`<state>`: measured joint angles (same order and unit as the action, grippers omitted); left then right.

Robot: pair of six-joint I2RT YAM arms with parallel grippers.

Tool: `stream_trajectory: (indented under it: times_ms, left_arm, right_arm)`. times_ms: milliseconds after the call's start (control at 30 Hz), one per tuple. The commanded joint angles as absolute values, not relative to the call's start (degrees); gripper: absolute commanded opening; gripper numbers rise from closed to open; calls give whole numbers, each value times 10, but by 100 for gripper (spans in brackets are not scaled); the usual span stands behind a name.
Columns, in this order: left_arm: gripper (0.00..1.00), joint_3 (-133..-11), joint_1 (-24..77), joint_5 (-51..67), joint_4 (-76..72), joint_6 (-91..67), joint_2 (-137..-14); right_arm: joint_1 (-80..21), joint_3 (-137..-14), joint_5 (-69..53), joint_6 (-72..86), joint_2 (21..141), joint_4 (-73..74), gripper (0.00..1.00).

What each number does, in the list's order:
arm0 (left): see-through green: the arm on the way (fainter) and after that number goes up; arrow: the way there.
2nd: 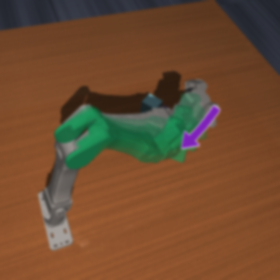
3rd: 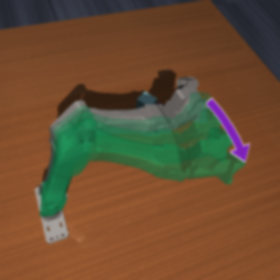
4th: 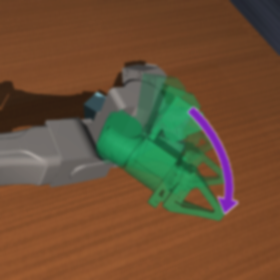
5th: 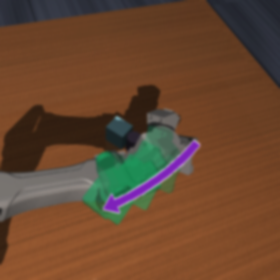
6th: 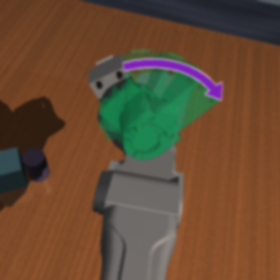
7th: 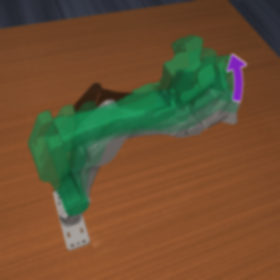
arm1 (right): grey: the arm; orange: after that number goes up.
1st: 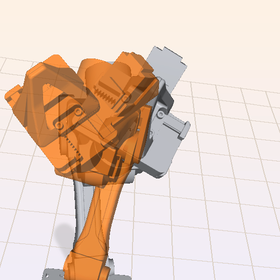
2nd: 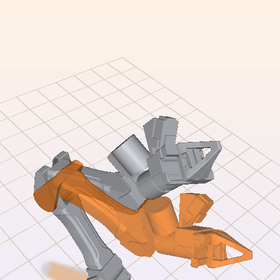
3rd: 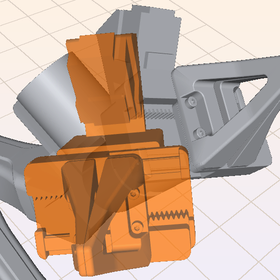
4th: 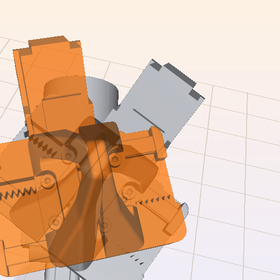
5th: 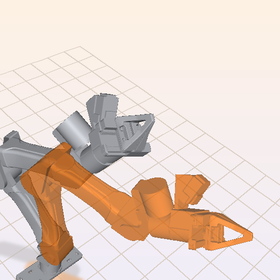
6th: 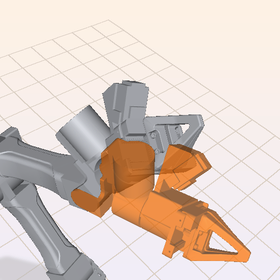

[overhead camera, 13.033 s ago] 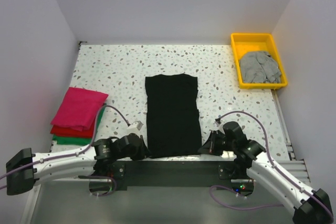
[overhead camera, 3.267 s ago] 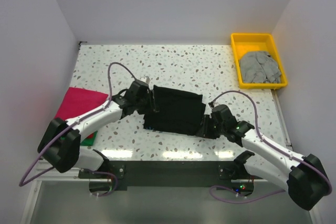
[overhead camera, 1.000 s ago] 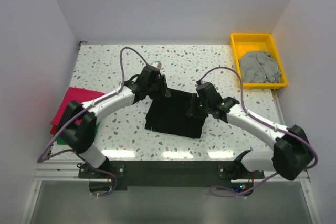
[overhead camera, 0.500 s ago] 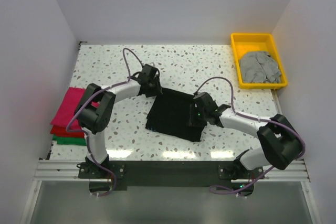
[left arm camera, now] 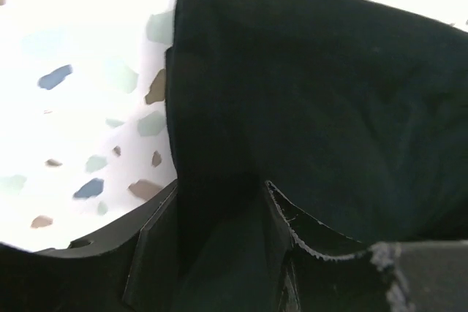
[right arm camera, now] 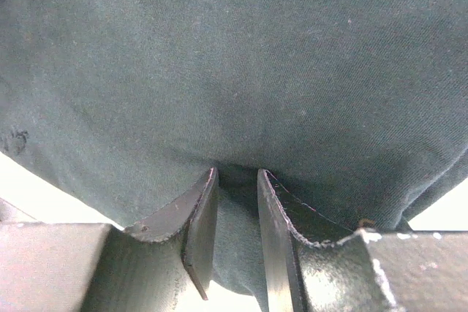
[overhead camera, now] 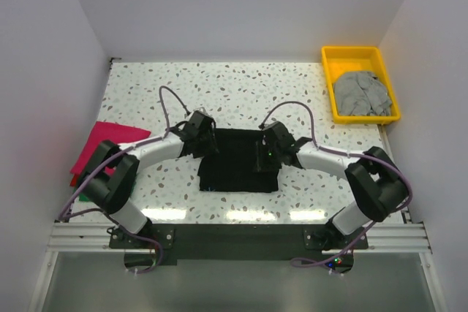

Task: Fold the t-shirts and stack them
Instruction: Fold the tshirt

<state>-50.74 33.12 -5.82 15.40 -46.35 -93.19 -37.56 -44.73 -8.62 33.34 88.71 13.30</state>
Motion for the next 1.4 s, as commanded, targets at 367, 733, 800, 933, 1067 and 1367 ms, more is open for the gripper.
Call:
stream_trajectory:
  times_ms: [367,733,800,933,1067,1367]
  left_arm:
    - [52,-542,329,-102,227,-445,-800]
    - [50,-473,341,-64,171,-453,-795]
    - [49,-456,349,-56,158,-457,-802]
    - [48,-437,366,-50,132,-466,-823]
    - [47,-422,386,-47,119,-475,-836]
    - [48,-413,396,-42,120,-479,-821]
  right_arm:
    - [-379,-567,-60,282,837,244,38]
    - [-288,-685,-39,297,953,222,30]
    - [-268,-691,-48,299,989,209,29]
    - [-236,-739,-48,285,1066,227,26]
    - [-216,-751,-43,280,1108,230,26]
    - [-205,-801,-61,278,1111,252,40]
